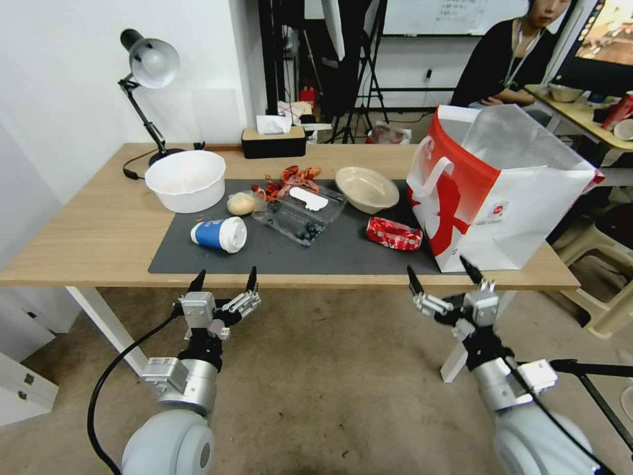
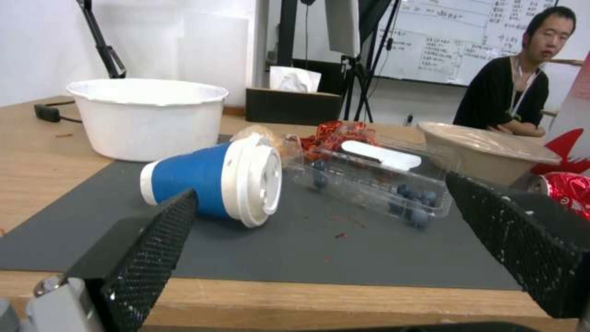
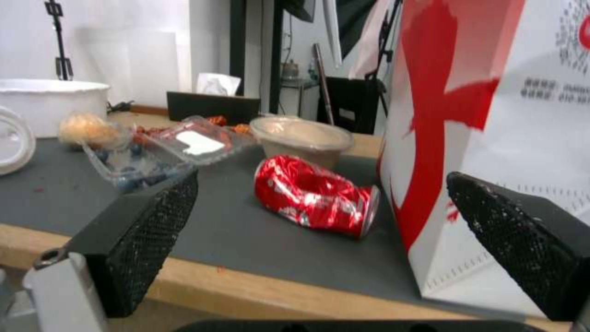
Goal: Pick up the trash from the table and place it into the takeout bag.
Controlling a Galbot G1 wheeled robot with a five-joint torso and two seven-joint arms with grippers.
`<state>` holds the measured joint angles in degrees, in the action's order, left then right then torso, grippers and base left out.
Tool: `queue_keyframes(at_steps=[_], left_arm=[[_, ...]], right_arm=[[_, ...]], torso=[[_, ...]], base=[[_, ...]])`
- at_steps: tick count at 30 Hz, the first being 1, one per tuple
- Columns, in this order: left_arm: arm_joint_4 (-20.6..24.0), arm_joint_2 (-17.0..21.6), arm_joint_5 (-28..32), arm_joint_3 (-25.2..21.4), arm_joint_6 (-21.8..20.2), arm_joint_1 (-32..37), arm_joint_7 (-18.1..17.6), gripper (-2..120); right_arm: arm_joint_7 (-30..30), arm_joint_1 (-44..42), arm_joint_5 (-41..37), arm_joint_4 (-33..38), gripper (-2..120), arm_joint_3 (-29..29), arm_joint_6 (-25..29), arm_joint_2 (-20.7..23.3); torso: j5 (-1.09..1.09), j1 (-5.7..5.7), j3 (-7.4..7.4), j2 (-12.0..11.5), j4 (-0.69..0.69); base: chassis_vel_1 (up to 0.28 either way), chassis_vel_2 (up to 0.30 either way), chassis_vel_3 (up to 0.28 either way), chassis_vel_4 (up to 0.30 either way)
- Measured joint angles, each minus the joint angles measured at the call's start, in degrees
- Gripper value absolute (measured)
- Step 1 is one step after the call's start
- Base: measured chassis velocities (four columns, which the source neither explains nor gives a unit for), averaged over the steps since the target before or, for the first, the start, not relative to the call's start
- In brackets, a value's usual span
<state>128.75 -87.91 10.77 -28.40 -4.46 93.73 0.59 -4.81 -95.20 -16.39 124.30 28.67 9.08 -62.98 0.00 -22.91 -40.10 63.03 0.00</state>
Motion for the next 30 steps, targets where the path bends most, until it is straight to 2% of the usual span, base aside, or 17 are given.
queue_keyframes(at_steps=[6, 10, 14, 17, 18, 20, 24, 30], left_arm=[[-0.15, 0.0, 0.0, 0.01, 0.13, -0.09, 0.03, 100], [-0.31, 0.08, 0.01, 0.0, 0.38, -0.04, 0.05, 100], [-0.34, 0.17, 0.01, 0.0, 0.65, 0.05, 0.05, 100], [-0.34, 0.09, -0.01, 0.08, 0.9, 0.19, 0.1, 100], [-0.34, 0.09, -0.01, 0.08, 0.9, 0.19, 0.1, 100], [-0.29, -0.07, -0.09, 0.24, 1.2, 0.38, 0.2, 100], [0.04, -0.15, -0.17, 0.28, 1.48, 0.65, 0.28, 100], [0.34, -0.14, -0.19, 0.09, 1.69, 0.9, 0.29, 100]], right_arm=[[-0.47, 0.29, -0.26, -0.09, 100, -0.03, -0.1, -0.14], [-1.59, 1.91, -1.24, 0.49, 100, -0.26, -2.02, 0.04], [-2.73, 5.57, -3.63, 1.2, 100, -0.26, -5.84, 1.22], [-5.5, 9.72, -7.61, 1.6, 100, -0.74, -12.53, 2.81], [-5.5, 9.72, -7.61, 1.6, 100, -0.74, -12.53, 2.81], [-8.59, 14.14, -11.14, 1.47, 100, -2.38, -18.99, 3.82], [-11.43, 20.19, -14.37, -0.19, 100, -5.72, -23.27, 4.48], [-11.25, 24.62, -14.84, -2.67, 100, -8.24, -24.6, 4.65]], torso=[[-0.01, 0.0, 0.0, 0.0, 0.0], [0.0, 0.0, 0.0, -0.01, -0.01], [0.0, 0.0, 0.0, -0.01, 0.01], [0.0, -0.02, 0.0, -0.01, 0.0], [0.0, -0.02, 0.0, -0.01, 0.0], [0.0, -0.02, 0.0, -0.01, 0.0], [0.0, -0.01, -0.01, -0.01, 0.02], [0.0, -0.02, -0.01, -0.01, 0.01]], base=[[0.0, 0.0, 0.0, 0.0], [0.0, 0.0, 0.0, 0.0], [0.0, 0.0, 0.0, 0.0], [0.0, 0.0, 0.0, 0.0], [0.0, 0.0, 0.0, 0.0], [0.0, 0.0, 0.0, 0.0], [0.0, 0.0, 0.0, 0.0], [0.0, 0.0, 0.0, 0.0]])
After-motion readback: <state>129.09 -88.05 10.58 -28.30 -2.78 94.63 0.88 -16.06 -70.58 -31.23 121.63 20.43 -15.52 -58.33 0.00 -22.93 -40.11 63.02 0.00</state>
